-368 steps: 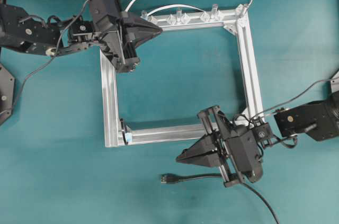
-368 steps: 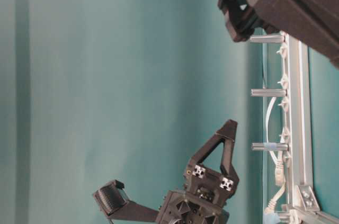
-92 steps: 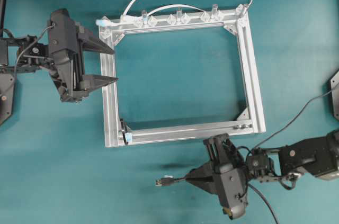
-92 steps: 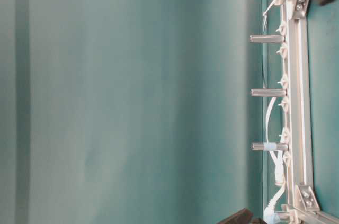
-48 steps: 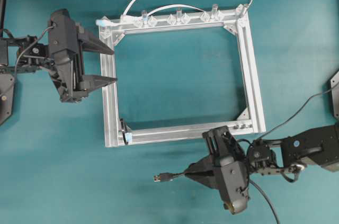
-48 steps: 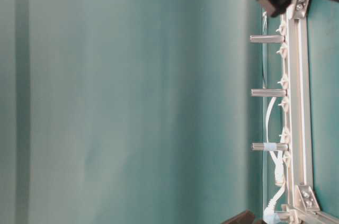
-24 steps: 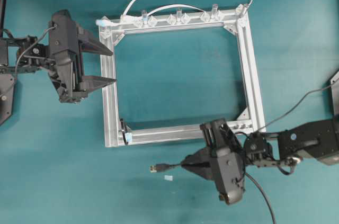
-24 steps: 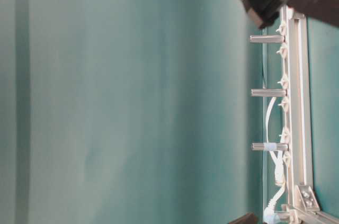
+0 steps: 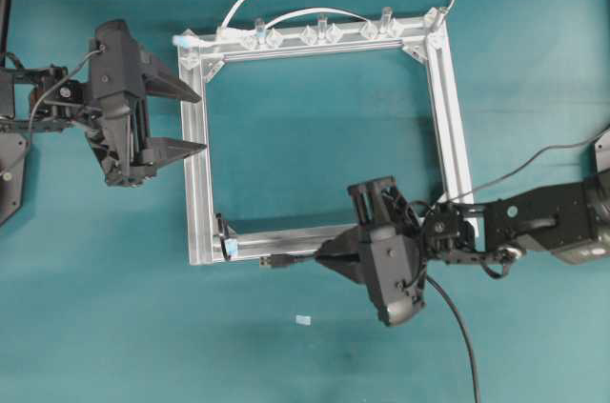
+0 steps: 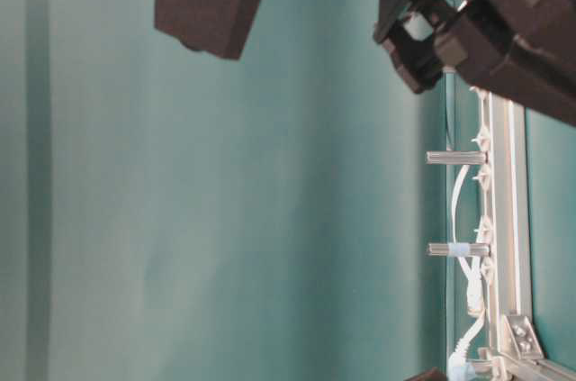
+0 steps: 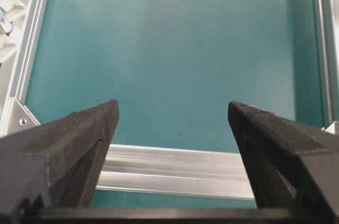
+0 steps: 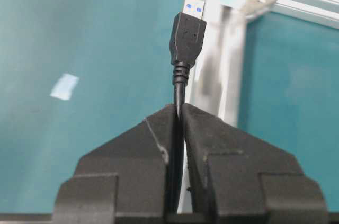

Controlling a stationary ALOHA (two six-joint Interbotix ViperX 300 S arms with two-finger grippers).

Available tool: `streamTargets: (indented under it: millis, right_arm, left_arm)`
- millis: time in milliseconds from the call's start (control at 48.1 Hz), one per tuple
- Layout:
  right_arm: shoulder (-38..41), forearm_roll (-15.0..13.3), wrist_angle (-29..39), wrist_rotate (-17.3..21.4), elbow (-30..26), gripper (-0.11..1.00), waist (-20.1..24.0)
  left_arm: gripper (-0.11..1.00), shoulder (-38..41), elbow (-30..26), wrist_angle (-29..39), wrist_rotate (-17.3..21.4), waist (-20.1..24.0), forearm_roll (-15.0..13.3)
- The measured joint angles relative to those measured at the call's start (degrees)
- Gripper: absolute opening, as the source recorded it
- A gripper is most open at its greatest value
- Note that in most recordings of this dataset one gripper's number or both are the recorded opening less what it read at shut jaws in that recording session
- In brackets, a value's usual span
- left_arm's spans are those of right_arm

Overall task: Insert the wire through the string loop located on the left side.
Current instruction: 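Carry the USB plug left toward the zip-tie loop at the frame corner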

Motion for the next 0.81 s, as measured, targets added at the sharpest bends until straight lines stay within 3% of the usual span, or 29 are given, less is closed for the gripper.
streamTargets:
  millis: [353,810]
  right_arm:
    - [0.0,-3.25,1.85,0.0,-0.09,0.06,-2.99]
    - [0.0,-4.22,1.85,0.0,-0.18,0.06,-4.13]
  left_arm:
    - [0.87,0.0,-0.09,0.53,0.09,0.0,-0.09]
    - [0.87,0.0,0.0,0.62,0.09,0.0,0.0]
